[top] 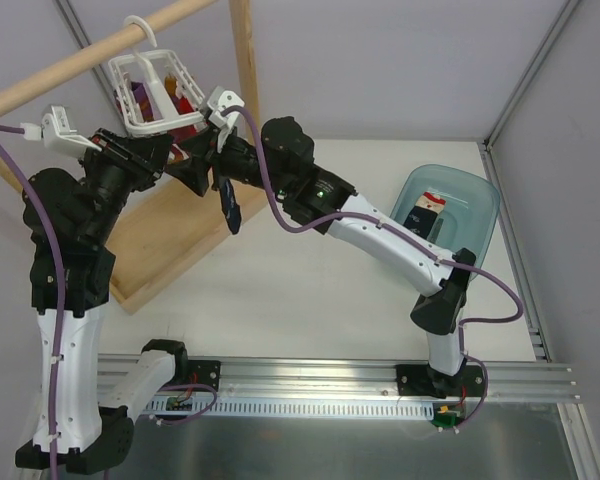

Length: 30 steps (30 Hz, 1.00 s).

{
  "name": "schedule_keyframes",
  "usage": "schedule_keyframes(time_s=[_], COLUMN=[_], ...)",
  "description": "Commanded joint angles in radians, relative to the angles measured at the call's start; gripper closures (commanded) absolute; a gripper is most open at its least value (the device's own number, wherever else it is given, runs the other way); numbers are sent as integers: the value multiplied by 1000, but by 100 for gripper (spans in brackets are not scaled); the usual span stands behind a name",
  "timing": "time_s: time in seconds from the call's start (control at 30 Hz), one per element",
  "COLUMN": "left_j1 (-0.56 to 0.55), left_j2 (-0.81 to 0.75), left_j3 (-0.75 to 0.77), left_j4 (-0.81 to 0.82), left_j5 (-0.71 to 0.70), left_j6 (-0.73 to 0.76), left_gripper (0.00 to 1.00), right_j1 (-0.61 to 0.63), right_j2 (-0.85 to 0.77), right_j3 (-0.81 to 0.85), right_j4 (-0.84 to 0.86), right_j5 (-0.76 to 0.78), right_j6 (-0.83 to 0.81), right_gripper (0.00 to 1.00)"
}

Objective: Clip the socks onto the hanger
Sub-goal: Open the clamp at the hanger.

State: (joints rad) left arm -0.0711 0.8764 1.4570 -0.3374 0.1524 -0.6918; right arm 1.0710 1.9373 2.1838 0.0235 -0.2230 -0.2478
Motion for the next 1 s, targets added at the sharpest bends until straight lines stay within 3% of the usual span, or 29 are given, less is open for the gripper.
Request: schedule_keyframes(time_s=[0.0, 0.3, 0.5, 0.6, 0.67, 0.73, 0.77, 0.9, 0.97], left_j1=[-6, -4, -4, -4, -4, -4, -4, -1, 1], left_j2=[16, 9, 6, 3, -1, -2, -2, 1, 4], left_j3=[5, -15, -18, -11, -9, -4, -1, 35, 49], left_j4=[18, 20, 20, 20, 20, 20, 20, 20, 20], left_j5=[9, 15, 25, 24, 22, 22, 21, 24, 39], left_j6=[-5, -11, -15, -11, -8, 5, 18, 104, 112], left_gripper=[89, 89, 89, 88, 85, 78, 69, 48, 41], right_j1=[10, 12, 15, 15, 14, 12, 12, 0, -8], right_j2=[-57, -54, -23, -15, -17, -24, -27, -61, -76], right_j3=[-16, -7, 57, 57, 56, 53, 50, 19, -1], right_j4=[102, 127, 84, 78, 75, 73, 73, 78, 85], right_j5=[-33, -1, -10, -1, -2, -18, -25, -67, -102], right_j6=[-28, -41, -48, -53, -53, -38, -25, 112, 177], right_gripper=[41, 47, 66, 88, 93, 99, 99, 99, 99])
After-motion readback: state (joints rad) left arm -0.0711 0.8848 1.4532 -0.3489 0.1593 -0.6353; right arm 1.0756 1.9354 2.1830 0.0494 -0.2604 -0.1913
